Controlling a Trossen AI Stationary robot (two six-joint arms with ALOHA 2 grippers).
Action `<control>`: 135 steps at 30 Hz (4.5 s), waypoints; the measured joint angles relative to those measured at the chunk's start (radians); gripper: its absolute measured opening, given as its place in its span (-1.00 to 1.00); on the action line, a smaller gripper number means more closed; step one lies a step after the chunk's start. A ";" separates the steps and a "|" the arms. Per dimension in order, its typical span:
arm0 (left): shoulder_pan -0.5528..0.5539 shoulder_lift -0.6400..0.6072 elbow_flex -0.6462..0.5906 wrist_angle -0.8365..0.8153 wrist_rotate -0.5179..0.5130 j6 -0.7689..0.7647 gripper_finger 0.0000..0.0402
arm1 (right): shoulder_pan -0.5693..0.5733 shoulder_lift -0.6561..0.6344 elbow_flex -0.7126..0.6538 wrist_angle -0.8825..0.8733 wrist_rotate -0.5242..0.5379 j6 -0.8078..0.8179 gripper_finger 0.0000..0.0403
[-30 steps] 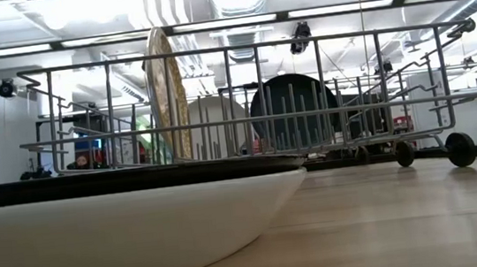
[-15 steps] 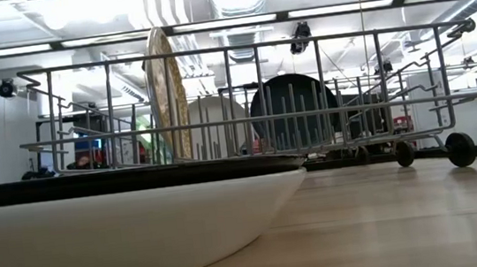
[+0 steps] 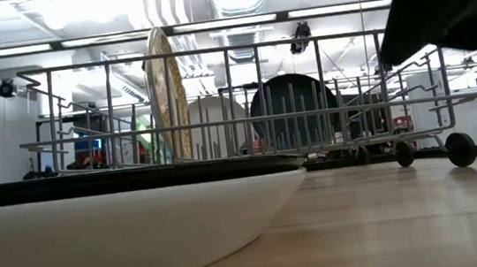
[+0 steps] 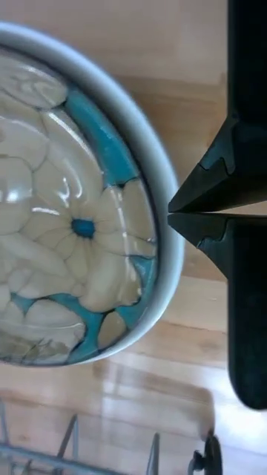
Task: Sort dishes
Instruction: Put the brown plate into the dish rack
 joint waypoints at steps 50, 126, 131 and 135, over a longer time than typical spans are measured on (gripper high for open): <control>0.003 0.047 -0.099 0.294 -0.180 -0.142 -1.00 | -0.043 0.295 0.095 0.224 0.299 0.152 0.02; 0.003 0.048 -0.065 0.339 -0.299 -0.022 -1.00 | -0.101 0.231 0.116 0.399 0.252 -0.334 -1.00; 0.003 0.047 -0.036 0.290 -0.299 -0.031 -1.00 | -0.101 0.217 0.137 0.392 0.254 -0.425 -1.00; -0.005 0.047 0.014 0.221 -0.299 -0.032 -1.00 | -0.098 0.214 0.166 0.388 0.259 -0.521 -1.00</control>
